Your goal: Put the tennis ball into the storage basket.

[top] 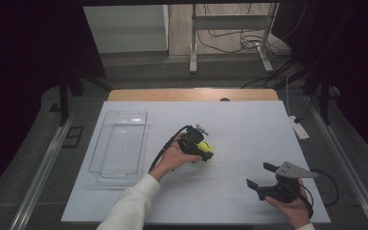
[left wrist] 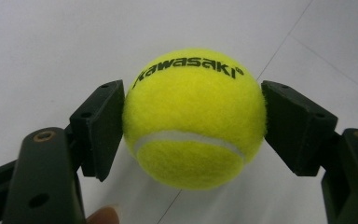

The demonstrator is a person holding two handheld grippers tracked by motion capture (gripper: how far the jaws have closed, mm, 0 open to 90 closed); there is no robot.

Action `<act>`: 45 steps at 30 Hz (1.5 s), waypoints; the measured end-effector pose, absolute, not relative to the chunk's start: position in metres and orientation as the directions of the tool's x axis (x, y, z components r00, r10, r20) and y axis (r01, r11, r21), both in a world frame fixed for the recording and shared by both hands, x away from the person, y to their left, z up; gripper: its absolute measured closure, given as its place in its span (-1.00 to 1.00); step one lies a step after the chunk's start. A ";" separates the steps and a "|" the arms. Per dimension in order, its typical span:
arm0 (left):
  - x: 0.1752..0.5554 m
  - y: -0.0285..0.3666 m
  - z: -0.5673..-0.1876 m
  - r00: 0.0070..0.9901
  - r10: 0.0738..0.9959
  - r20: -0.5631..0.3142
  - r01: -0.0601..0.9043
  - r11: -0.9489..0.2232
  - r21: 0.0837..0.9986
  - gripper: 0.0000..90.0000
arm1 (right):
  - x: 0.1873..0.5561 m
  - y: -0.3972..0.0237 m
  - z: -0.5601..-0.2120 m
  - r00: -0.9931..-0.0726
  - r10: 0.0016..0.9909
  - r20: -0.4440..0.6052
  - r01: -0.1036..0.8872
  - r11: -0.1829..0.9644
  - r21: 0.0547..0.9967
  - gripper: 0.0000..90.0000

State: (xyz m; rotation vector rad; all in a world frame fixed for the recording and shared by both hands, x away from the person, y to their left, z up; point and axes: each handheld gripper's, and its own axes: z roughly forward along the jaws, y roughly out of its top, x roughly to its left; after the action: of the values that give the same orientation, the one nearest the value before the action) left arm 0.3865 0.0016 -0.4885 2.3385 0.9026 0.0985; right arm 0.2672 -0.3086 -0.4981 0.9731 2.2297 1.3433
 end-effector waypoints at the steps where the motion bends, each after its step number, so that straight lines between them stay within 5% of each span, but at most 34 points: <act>1: 0.386 0.002 -0.487 0.765 0.627 -0.147 0.581 -0.573 0.578 -0.42 | 0.267 -0.309 -0.498 -0.698 0.715 0.043 0.373 0.310 0.874 -0.83; 45: 0.357 0.032 -0.444 0.795 0.596 -0.114 0.480 -0.504 0.718 -0.41 | 0.268 -0.308 -0.499 -0.692 0.720 0.047 0.378 0.307 0.874 -0.83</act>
State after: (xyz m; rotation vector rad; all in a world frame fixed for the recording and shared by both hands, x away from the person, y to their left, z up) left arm 0.3570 0.0316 -0.4443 2.1967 0.7919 0.1888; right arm 0.2676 -0.3083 -0.4987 0.9845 2.2265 1.3414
